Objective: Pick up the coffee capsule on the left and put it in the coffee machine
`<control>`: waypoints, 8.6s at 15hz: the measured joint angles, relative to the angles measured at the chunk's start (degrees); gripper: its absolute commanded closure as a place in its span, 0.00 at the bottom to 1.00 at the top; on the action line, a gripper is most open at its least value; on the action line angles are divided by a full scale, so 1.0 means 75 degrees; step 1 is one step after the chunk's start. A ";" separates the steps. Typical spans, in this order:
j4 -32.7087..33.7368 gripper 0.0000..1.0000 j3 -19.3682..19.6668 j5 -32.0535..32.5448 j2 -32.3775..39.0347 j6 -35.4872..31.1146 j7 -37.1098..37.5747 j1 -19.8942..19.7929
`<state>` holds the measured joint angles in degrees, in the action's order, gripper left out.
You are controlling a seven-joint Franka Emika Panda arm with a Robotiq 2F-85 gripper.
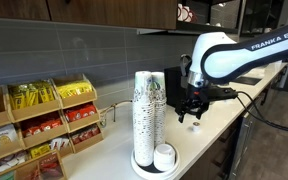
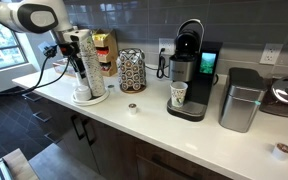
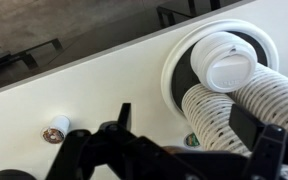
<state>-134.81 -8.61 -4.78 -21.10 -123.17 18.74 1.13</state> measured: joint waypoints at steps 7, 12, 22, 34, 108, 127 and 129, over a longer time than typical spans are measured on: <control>0.0004 0.00 0.0381 0.0415 0.0292 -0.0216 -0.0294 -0.0301; 0.0163 0.00 0.1141 0.0511 0.1509 -0.0943 -0.1668 -0.0524; 0.0863 0.00 0.1613 -0.0096 0.3294 -0.2300 -0.3176 -0.0582; 0.1090 0.00 0.1807 -0.0104 0.3445 -0.2299 -0.4721 -0.0995; 0.4886 0.70 0.2708 0.0568 0.2777 -0.1426 -0.7100 -0.1566; 0.6781 0.70 0.2535 -0.0841 0.4700 -0.0966 -0.7824 -0.2405; 0.6867 0.70 0.2475 -0.0912 0.4798 -0.0927 -0.7863 -0.2483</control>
<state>-83.31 9.95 -11.62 14.88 -130.13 -40.23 -17.49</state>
